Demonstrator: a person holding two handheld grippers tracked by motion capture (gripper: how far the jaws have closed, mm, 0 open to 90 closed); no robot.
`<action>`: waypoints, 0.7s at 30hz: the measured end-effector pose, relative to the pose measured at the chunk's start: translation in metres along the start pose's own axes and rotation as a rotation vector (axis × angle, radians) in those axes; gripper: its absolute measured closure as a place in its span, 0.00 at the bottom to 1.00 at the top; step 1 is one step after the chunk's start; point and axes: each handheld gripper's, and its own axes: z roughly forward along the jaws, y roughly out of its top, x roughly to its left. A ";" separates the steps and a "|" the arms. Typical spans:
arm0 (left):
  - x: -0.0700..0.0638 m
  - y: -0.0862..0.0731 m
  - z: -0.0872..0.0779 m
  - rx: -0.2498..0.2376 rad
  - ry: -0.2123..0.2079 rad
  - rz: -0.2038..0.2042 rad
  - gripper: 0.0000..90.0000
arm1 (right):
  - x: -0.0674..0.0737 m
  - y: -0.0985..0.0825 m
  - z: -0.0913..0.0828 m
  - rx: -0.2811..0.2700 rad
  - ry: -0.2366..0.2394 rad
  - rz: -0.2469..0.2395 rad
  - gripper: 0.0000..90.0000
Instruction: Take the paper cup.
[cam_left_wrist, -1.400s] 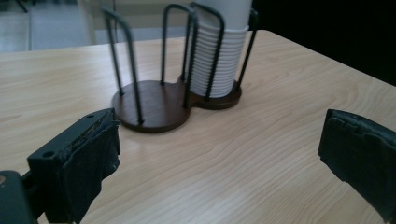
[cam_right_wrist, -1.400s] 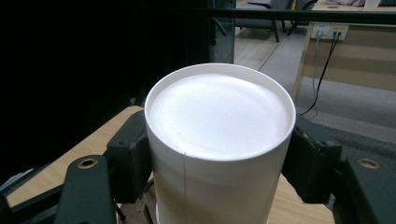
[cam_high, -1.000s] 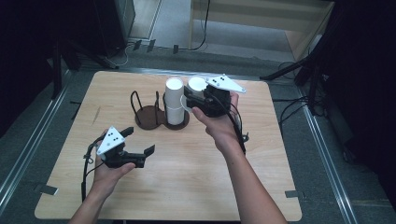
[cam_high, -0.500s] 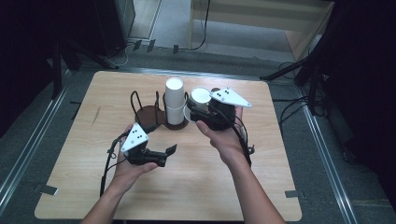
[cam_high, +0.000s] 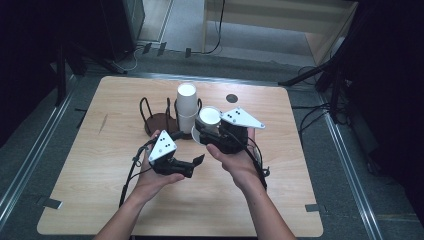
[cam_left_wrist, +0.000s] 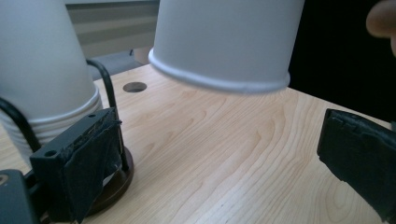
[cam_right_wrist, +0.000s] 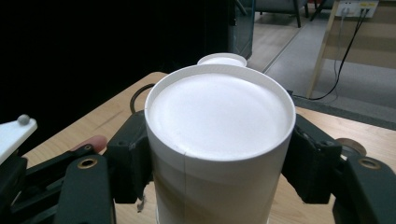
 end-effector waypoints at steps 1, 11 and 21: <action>-0.001 0.001 0.001 0.002 -0.001 0.004 0.00 | 0.000 -0.001 0.000 0.002 0.004 0.005 0.36; -0.008 0.003 0.008 -0.020 0.028 0.029 0.14 | 0.009 -0.008 -0.004 0.018 0.037 -0.005 0.36; -0.012 0.002 0.008 -0.040 0.028 0.036 0.24 | 0.011 -0.010 -0.009 0.006 0.036 -0.010 0.33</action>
